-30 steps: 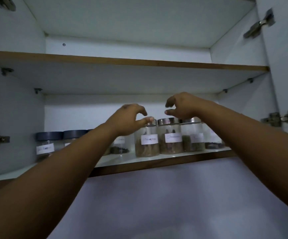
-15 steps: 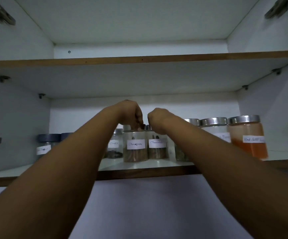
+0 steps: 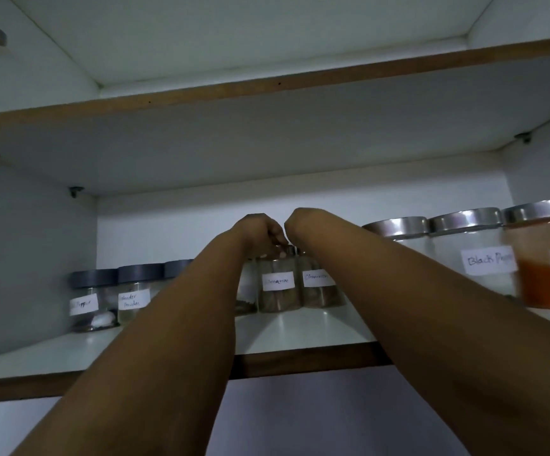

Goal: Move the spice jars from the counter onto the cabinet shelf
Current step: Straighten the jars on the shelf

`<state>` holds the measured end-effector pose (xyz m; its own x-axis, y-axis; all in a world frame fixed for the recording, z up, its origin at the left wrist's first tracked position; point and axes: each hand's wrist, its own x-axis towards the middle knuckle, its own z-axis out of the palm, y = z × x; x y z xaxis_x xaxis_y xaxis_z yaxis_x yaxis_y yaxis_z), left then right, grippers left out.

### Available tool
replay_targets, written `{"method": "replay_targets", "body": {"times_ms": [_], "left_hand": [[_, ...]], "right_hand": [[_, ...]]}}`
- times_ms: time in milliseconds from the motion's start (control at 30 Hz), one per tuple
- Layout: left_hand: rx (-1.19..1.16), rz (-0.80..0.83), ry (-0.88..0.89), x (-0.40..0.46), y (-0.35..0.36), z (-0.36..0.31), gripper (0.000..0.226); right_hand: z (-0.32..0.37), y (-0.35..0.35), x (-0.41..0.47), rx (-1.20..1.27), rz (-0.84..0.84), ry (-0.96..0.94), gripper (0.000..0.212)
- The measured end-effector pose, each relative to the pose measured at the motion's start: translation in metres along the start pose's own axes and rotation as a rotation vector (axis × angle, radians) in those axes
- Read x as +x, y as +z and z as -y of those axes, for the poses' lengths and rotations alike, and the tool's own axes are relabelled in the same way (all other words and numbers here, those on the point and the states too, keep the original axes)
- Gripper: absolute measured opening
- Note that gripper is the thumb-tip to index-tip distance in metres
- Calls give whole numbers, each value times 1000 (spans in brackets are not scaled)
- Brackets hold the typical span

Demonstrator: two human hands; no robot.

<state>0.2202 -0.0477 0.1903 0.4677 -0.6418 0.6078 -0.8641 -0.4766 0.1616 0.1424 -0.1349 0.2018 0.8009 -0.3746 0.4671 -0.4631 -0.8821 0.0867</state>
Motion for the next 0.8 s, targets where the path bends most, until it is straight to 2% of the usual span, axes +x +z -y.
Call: {"method": "replay_targets", "body": {"times_ms": [133,300,400,467,567,733,800], "left_hand": [[-19,3,7,0,1,7,17],[-13,-1,26,6,0,10,25],[5,-2,23,6,1,9,25],[15,-7,31,8,2,11,27],[34,-7,36,8,3,10,29],[67,0,36,10,0,8,40],[96,4,25,10,-1,8,48]], "right_hand": [[14,5,11,37,-13,89,21],[1,1,6,-177,-25,70,25],[-1,-3,3,-255,-20,56,9],[0,-4,1,-322,2,29,20],[-1,-5,2,-389,19,28,24],[-4,-1,4,-391,13,19,50],[-6,0,3,-415,32,8,44]]}}
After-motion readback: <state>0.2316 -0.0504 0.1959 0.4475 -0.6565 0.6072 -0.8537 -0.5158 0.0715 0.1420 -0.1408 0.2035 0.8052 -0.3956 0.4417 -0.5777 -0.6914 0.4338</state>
